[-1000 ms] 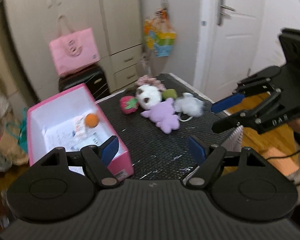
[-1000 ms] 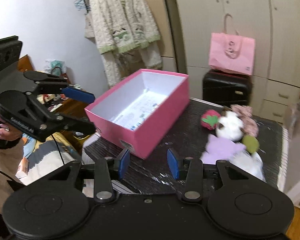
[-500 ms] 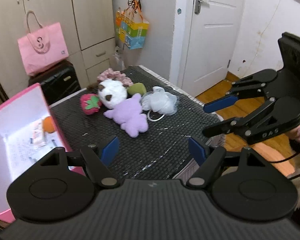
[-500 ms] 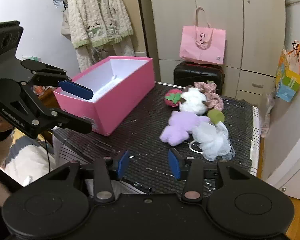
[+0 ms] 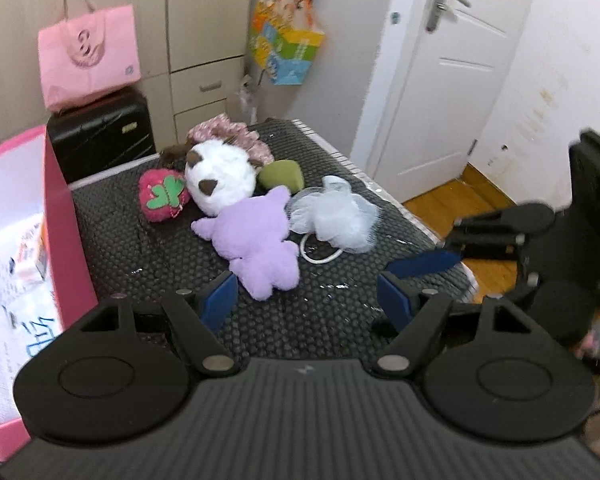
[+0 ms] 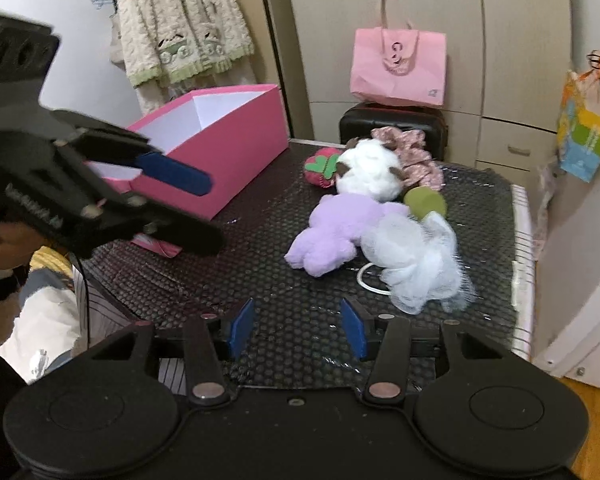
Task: Organize soft objects
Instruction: 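Move the left gripper down onto the purple plush bear, then close the left gripper on the purple plush bear's body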
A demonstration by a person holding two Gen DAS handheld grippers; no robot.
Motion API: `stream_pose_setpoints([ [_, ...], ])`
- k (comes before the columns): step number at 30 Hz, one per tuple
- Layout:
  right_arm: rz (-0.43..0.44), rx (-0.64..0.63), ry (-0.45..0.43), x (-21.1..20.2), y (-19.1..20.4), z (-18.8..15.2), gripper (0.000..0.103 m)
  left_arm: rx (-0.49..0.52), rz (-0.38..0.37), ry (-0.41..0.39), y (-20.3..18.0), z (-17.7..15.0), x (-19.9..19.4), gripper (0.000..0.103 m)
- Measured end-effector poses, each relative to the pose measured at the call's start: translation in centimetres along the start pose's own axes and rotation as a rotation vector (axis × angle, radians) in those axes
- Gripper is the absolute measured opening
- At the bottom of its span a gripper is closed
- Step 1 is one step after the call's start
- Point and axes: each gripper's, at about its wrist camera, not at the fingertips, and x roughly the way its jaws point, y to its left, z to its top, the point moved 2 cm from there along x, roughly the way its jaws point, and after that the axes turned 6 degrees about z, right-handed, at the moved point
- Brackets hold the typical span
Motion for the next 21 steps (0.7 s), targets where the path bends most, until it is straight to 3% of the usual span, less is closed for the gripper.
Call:
stream_pose_setpoints([
  [12,-0.089,-0.064,-0.052,6.9,-0.4,0.8,0.054,-0.156,0.035,0.009,2.1,0.3,6.5,0.074],
  [18,-0.165,-0.108,-0.038,8.6,-0.2,1.5,0.054,-0.275,-0.008,0.053,3.6,-0.1,9.5,0.072],
  [21,-0.176,-0.109,-0.031,9.3,-0.3,1.6,0.059,-0.294,-0.003,0.050,3.8,-0.2,10.4,0.072],
])
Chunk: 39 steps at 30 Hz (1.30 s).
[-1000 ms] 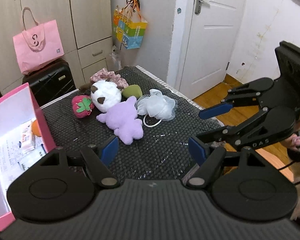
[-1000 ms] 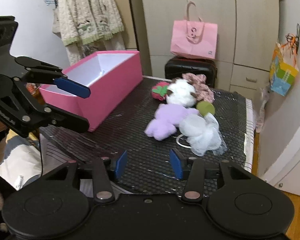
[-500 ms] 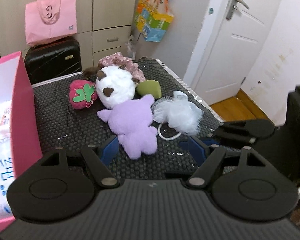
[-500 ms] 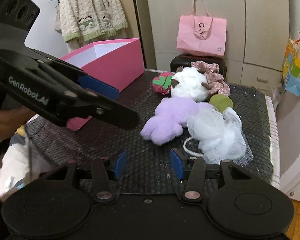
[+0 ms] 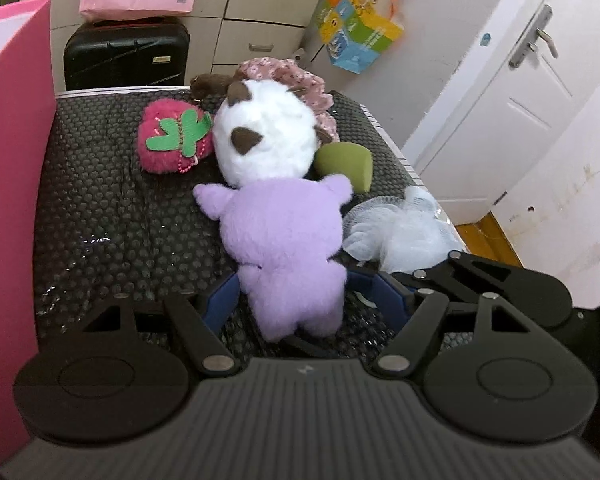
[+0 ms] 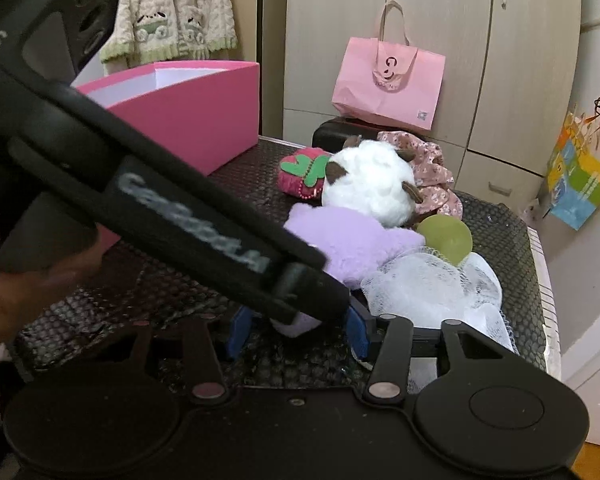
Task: Organize soft objects
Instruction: 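Close the left gripper on the purple plush bear's body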
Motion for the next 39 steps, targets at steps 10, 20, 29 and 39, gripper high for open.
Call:
stream_pose_setpoints([
  [10,-0.008,0.013,0.005,1.1,0.4,0.0,0.063,-0.059,-0.018,-0.026,1.3,-0.6,0.6,0.062],
  [20,-0.030,0.067,-0.015,0.7,0.4,-0.3,0.046,-0.034,-0.002,-0.042,1.1,-1.3,0.2,0.056],
  [29,-0.026,0.085,-0.032,0.4,0.9,-0.6,0.042,-0.014,0.004,-0.048,0.7,-2.2,-0.5,0.049],
  [39,-0.034,0.026,-0.072,-1.6,3.0,-0.9,0.041,0.009,0.034,-0.053,0.3,-3.8,-2.8,0.046],
])
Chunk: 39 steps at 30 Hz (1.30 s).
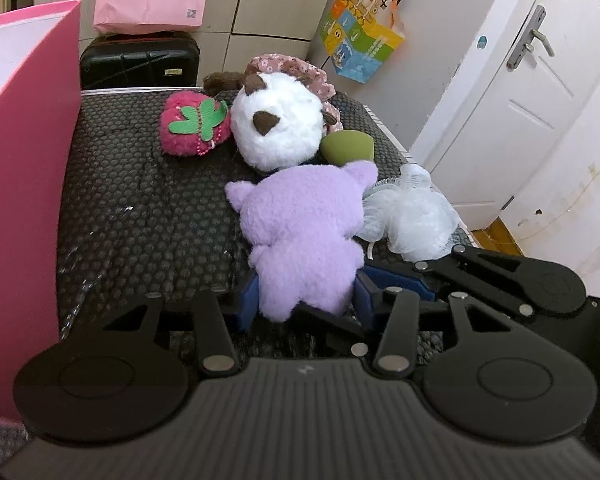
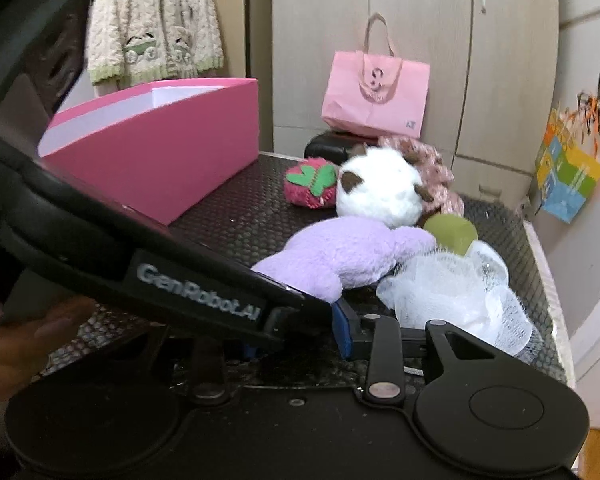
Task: Organize soft objects
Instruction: 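Close the left gripper on the purple plush bear's body, then lift the purple bear with the left gripper and carry it over the pink box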
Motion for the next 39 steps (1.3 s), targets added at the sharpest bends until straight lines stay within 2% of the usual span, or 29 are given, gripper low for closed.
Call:
stream_pose_setpoints([
  [6,0.027,-0.003,-0.001,-1.1,1.2,-0.2,0.041,0.020,0.005,0.006,0.2,-0.9,-1.8,0.044],
  [9,0.045,-0.004,0.010,-1.3,1.8,-0.7,0.042,0.025,0.003,0.035,0.3,-1.3,-2.2,0.045],
  [12,0.030,-0.013,0.039,-1.1,2.0,-1.4,0.050,0.006,-0.016,0.048,0.6,-1.6,-2.5,0.052],
  [14,0.009,-0.027,0.058,-1.1,2.0,-1.8,0.057,0.040,-0.013,-0.008,0.3,-1.6,-3.4,0.065],
  [16,0.004,-0.034,0.062,-1.5,1.9,-2.1,0.066,0.084,-0.006,-0.062,-0.1,-1.6,-4.3,0.071],
  [18,0.014,-0.035,0.062,-2.0,1.8,-2.1,0.073,0.094,-0.002,-0.091,-0.1,-1.2,-4.9,0.073],
  [21,0.039,-0.023,0.041,-2.4,1.8,-1.8,0.080,0.059,-0.022,-0.077,0.4,0.1,-4.3,0.074],
  [23,0.041,-0.005,0.026,-2.0,1.7,-1.4,0.085,0.026,-0.003,-0.075,0.8,1.1,-3.3,0.074],
  [26,0.016,0.014,0.026,-0.7,1.9,-1.0,0.085,0.011,0.027,-0.043,1.1,2.1,-1.6,0.074],
  [28,-0.002,0.025,0.031,0.2,2.0,-0.9,0.085,-0.014,0.013,0.002,1.6,2.1,-0.8,0.074],
  [30,-0.021,0.029,0.031,0.8,2.1,-1.0,0.085,-0.038,-0.009,0.051,1.8,1.9,-0.1,0.070],
  [31,-0.033,0.022,0.022,1.0,2.2,-1.1,0.083,-0.046,-0.024,0.068,1.8,1.7,0.2,0.062],
  [32,-0.033,0.015,0.010,0.9,2.3,-1.2,0.080,-0.051,-0.043,0.084,1.9,1.5,0.5,0.060],
  [34,-0.035,0.018,0.002,1.0,2.2,-1.3,0.074,-0.053,-0.038,0.070,1.8,1.1,0.5,0.054],
  [35,-0.018,0.033,0.001,1.0,2.0,-1.4,0.061,-0.044,-0.033,0.058,1.7,0.9,0.5,0.052],
  [39,0.029,0.100,-0.012,0.8,1.2,-1.3,0.057,-0.005,-0.018,0.027,1.0,0.4,-0.2,0.051],
])
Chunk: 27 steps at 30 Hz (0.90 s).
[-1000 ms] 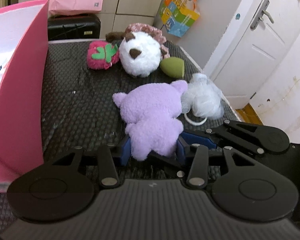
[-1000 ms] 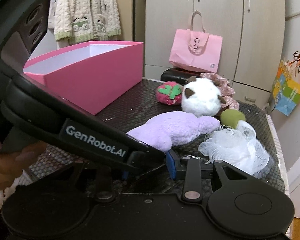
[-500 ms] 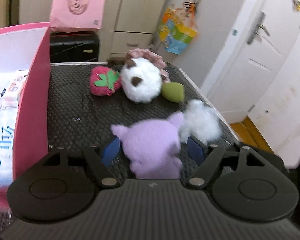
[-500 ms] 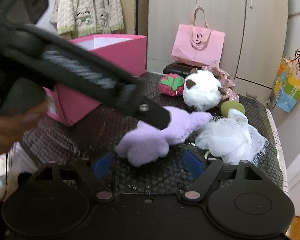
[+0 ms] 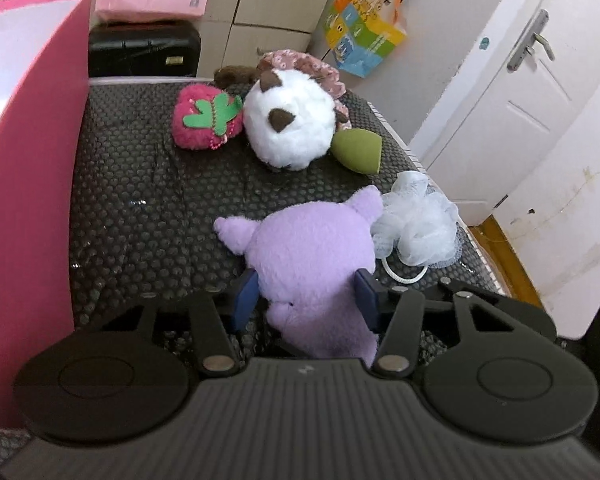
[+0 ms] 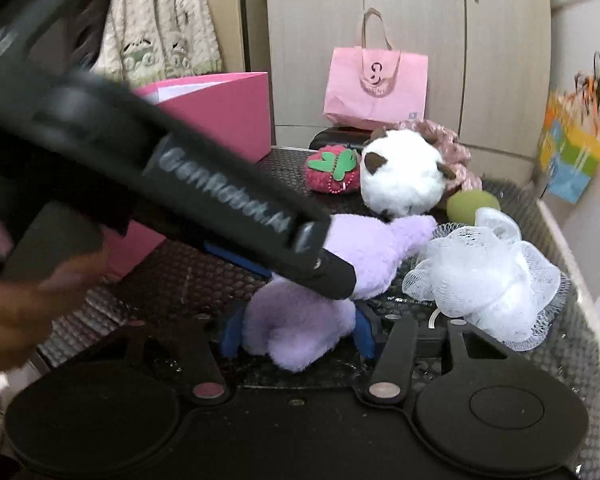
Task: Organize soft objects
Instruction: 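Lift the purple bear with the left gripper and carry it over the pink box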
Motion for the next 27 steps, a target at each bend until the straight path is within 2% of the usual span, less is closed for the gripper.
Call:
stream_pose_setpoints([
  [7,0.037,0.018,0.011,-0.8,0.7,0.3,0.056,0.037,0.021,-0.003,-0.4,-0.3,-1.8,0.051],
  [14,0.108,0.038,0.085,-2.7,1.8,0.9,0.056,0.080,0.018,0.024,-0.8,-1.6,-4.5,0.052],
  [18,0.145,0.057,0.108,-3.4,3.0,1.0,0.056,0.102,0.045,0.026,-1.0,-2.5,-6.3,0.052],
  [23,0.172,0.050,0.151,-3.8,4.9,1.3,0.056,0.079,0.044,0.054,-0.2,-3.3,-8.1,0.052],
  [27,0.224,0.085,0.188,-4.3,5.8,1.6,0.056,0.044,0.039,0.077,0.8,-3.8,-9.7,0.052],
])
